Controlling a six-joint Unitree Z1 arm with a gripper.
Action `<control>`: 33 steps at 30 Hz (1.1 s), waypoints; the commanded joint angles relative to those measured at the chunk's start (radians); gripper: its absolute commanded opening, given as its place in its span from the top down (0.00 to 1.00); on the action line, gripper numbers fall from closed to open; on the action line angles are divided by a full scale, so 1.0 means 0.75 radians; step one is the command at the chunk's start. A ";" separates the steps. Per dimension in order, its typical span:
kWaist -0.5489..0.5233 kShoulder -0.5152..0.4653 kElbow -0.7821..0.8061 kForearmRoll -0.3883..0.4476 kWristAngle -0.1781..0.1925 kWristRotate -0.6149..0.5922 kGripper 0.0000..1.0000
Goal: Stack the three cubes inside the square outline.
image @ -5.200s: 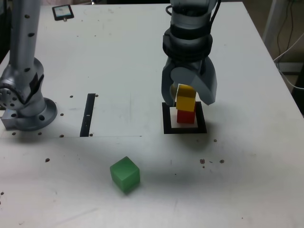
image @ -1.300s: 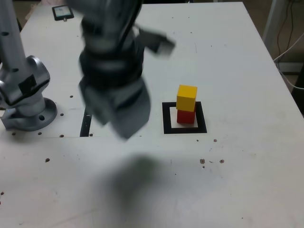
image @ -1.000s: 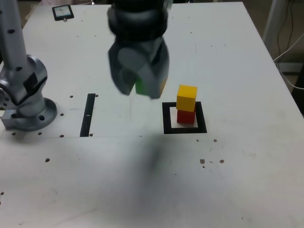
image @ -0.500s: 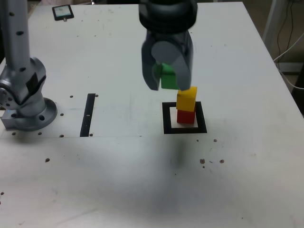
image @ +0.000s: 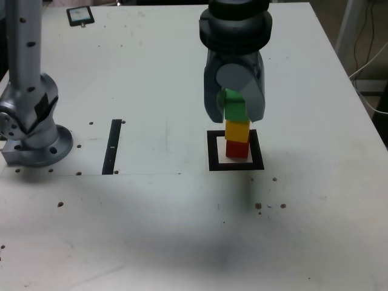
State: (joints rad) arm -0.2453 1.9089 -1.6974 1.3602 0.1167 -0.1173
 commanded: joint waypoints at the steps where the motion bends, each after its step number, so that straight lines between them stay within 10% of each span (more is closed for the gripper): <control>1: 0.009 0.004 0.009 0.001 0.003 0.003 0.90; 13: 0.024 0.013 0.032 -0.015 0.006 0.001 0.84; 33: 0.030 0.044 0.042 -0.049 0.005 0.005 0.20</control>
State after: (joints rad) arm -0.2252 1.9388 -1.6672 1.3252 0.1190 -0.1152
